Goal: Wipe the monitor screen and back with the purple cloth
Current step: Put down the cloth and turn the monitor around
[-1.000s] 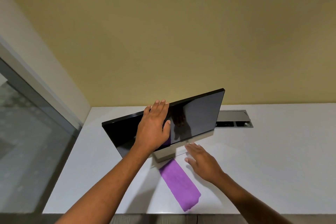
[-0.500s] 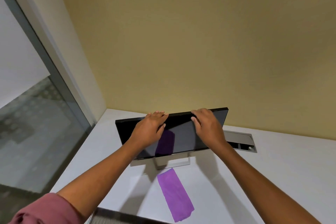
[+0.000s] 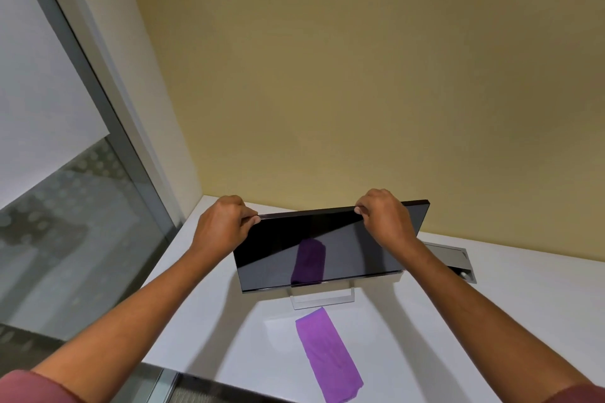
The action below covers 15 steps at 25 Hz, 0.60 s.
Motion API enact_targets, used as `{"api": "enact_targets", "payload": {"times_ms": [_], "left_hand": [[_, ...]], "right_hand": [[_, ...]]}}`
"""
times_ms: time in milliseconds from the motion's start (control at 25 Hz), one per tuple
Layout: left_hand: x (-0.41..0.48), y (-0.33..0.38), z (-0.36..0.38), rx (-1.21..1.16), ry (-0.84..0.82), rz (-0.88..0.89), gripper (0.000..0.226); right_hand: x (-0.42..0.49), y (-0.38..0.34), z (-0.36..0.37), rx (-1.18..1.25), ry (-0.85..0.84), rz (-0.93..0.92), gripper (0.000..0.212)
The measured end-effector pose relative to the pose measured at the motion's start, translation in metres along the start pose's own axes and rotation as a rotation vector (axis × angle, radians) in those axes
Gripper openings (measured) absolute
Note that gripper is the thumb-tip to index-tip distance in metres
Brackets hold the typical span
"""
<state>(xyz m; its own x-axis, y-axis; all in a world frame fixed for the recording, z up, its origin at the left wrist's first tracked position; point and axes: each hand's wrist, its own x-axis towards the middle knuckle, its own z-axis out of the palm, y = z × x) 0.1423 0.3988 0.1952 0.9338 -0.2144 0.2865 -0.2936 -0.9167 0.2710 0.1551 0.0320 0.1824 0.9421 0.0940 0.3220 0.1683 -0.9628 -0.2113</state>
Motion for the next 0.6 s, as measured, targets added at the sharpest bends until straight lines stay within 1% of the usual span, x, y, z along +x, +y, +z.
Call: {"api": "enact_targets", "payload": {"times_ms": [200, 440, 600], "left_hand": [[0.007, -0.013, -0.008, -0.049, -0.072, 0.007, 0.013], [0.009, -0.014, -0.011, -0.083, -0.108, 0.017, 0.011], [0.010, -0.015, -0.015, -0.111, -0.157, -0.014, 0.010]], "right_hand": [[0.002, -0.010, -0.001, -0.023, -0.014, 0.070, 0.014], [0.000, -0.013, -0.001, -0.005, -0.011, 0.109, 0.012], [0.000, -0.014, 0.002, 0.005, 0.007, 0.126, 0.015]]}}
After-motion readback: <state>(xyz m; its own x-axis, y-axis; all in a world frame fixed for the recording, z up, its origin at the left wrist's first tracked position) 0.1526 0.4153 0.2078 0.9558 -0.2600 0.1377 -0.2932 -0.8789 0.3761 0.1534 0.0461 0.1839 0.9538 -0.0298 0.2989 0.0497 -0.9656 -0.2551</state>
